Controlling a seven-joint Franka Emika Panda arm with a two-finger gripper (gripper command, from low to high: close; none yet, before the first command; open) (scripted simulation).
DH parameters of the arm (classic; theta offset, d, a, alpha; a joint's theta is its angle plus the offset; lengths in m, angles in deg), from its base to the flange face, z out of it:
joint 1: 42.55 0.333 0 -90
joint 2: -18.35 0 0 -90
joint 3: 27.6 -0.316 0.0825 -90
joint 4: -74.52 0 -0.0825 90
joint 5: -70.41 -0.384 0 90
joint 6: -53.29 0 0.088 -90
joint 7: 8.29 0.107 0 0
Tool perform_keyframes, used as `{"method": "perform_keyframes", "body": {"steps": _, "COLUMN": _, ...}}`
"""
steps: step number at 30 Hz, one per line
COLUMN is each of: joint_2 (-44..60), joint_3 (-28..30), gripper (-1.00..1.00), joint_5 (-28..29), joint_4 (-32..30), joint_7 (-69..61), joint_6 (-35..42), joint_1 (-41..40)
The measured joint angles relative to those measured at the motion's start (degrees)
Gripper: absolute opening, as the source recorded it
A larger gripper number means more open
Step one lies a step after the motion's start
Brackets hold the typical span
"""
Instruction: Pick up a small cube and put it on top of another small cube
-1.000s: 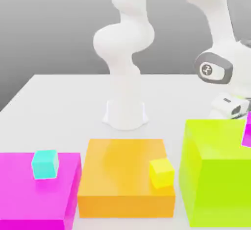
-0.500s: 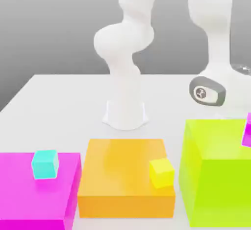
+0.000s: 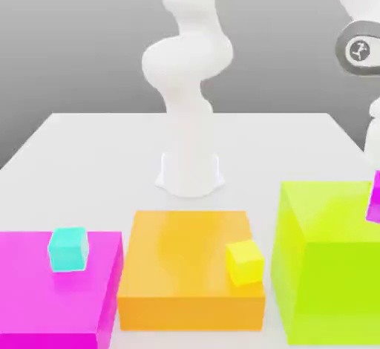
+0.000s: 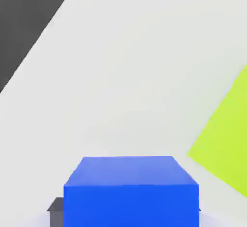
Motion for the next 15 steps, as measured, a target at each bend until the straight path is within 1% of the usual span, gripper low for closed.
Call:
{"method": "perform_keyframes", "body": {"steps": 8, "joint_2": -4.4, "joint_3": 4.2, "gripper": -1.00, "joint_5": 1.5, "joint_4": 14.5, "joint_7": -7.3, "joint_6": 18.5, "joint_1": -5.5}}
{"method": "perform_keyframes", "body": {"steps": 10, "joint_2": -3.3, "joint_3": 5.4, "gripper": -1.00, "joint_5": 0.9, "joint_4": 14.6, "joint_7": -9.1, "joint_6": 19.8, "joint_1": -6.5}}
{"method": "perform_keyframes", "body": {"steps": 13, "joint_2": -0.6, "joint_3": 5.7, "gripper": -1.00, "joint_5": 0.3, "joint_4": 11.0, "joint_7": -10.0, "joint_6": 14.6, "joint_1": -7.1}}
{"method": "perform_keyframes", "body": {"steps": 14, "joint_2": 0.3, "joint_3": 5.8, "gripper": 1.00, "joint_5": 0.2, "joint_4": 9.7, "joint_7": -10.2, "joint_6": 12.4, "joint_1": -7.1}}
{"method": "perform_keyframes", "body": {"steps": 15, "joint_2": 0.3, "joint_3": 5.8, "gripper": 1.00, "joint_5": 0.2, "joint_4": 9.7, "joint_7": -10.2, "joint_6": 12.4, "joint_1": -7.1}}
